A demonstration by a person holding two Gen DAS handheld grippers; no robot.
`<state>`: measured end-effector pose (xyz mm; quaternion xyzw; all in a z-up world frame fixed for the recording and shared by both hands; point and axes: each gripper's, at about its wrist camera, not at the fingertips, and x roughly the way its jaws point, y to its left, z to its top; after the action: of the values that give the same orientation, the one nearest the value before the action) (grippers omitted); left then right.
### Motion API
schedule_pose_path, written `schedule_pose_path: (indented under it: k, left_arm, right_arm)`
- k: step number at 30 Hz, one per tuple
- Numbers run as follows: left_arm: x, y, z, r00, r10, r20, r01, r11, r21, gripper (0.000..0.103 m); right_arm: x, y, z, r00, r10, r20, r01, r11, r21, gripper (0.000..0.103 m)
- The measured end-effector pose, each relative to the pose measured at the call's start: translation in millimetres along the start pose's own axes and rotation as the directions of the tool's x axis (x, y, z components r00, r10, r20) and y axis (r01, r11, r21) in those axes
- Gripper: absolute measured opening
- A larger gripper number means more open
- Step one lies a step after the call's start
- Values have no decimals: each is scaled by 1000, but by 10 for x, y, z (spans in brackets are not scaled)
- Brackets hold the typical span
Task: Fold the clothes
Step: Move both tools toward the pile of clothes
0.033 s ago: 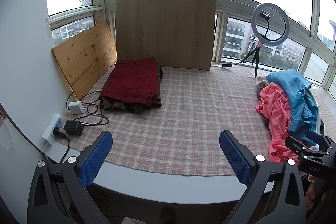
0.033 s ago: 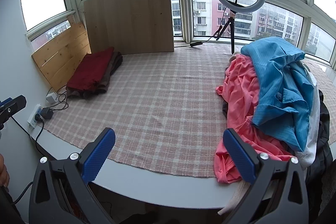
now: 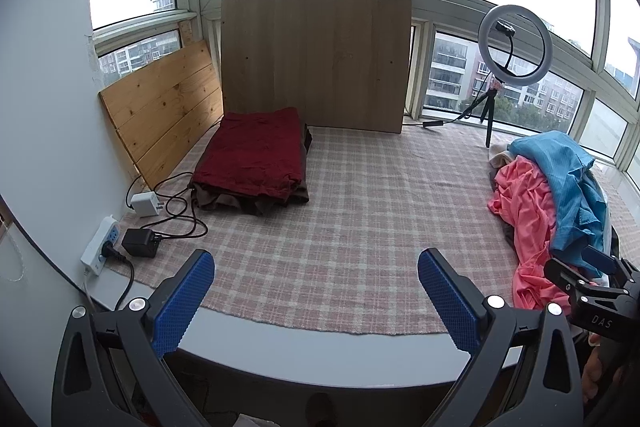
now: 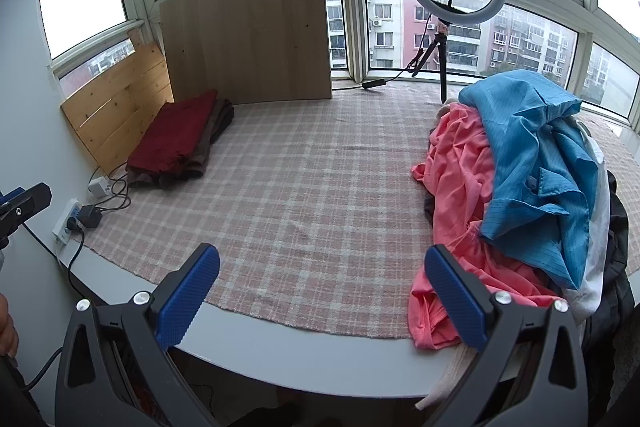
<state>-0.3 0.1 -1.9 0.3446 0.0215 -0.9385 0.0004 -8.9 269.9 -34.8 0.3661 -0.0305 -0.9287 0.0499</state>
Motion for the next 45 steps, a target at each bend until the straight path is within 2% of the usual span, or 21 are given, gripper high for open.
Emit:
schedule_pose_path:
  k: [9,22,38,45]
  left_arm:
    - [64,-17,-48,1000,18,-21,-17,1000,18,102]
    - [234,-1,-28,999,-18,-44,18,1000,1,102]
    - [626,-252,334,994,-94,-48,98,991,95,102]
    - [874,-382,522,988,-138,-65,147,978,149,102]
  right_arm:
    - [28,6,-6,1000,6,8,-6,1000,-4,103]
    - [65,-67,37,1000,-19,12,18,1000,20,103]
    - [200,-287,258,989,-146,24,144,986,88,103]
    - [326,-445,363,981,-196,14,191,968,162,103]
